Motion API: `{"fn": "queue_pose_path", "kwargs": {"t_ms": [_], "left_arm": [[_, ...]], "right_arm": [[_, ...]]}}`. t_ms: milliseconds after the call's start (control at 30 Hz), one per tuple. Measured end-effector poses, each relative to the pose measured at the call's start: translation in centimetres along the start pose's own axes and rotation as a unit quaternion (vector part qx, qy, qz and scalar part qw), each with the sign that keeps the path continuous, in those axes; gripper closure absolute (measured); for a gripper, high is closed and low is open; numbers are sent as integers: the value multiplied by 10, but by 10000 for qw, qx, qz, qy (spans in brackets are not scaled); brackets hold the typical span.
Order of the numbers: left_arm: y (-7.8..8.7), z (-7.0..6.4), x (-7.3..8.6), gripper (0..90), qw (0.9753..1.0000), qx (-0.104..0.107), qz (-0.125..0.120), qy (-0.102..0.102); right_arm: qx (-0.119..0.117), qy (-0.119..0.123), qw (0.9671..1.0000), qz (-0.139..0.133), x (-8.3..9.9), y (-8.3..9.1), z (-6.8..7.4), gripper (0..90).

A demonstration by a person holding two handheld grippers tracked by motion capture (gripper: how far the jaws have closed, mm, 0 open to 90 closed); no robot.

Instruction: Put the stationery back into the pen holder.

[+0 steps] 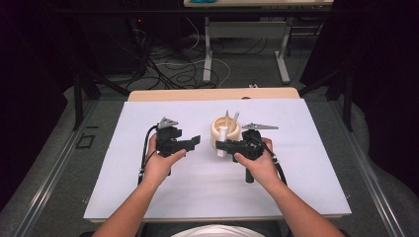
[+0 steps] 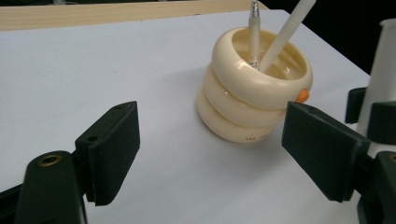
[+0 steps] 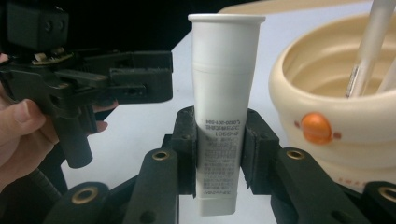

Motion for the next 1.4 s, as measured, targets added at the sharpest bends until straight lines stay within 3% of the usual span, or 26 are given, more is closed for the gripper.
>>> {"fn": "queue_pose_path", "kwargs": {"t_ms": [167, 300, 367, 600, 833, 933, 1133, 1400], "left_arm": [[-1, 8, 0, 196, 9999, -125, -3, -25], [-3, 12, 1, 195, 9998, -177, 61, -105], [-4, 13, 2, 195, 9997, -200, 89, -96], [-4, 16, 3, 195, 9996, -174, 197, -56], [-4, 17, 2, 149, 9996, -173, 190, 65], [-5, 18, 2, 63, 9996, -235, 151, 70], [-6, 22, 3, 3, 9995, -271, 139, 120], [-7, 25, 3, 3, 9993, -296, 136, 166]], "right_arm": [[133, 368, 9990, -199, -13, 2, 1, 705], [220, 455, 9983, -280, -21, 4, -2, 705], [325, 640, 9969, -322, -26, 4, -4, 705], [540, 923, 9928, -541, -43, 1, -12, 705], [689, 1093, 9895, -648, -52, -5, -20, 705], [765, 1163, 9878, -695, -54, -9, -23, 705], [943, 1264, 9853, -650, -52, -18, -31, 705], [1143, 1386, 9824, -514, -48, -31, -43, 705]]}}
Point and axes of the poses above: each handheld gripper's, and its own axes: y roughly backward along the jaws, x roughly out of its underside, z roughly to its left, the point moved 5 cm from there along -y, roughly forward along the jaws, and after that the axes turned 7 degrees about -x, right-handed, at the moved point
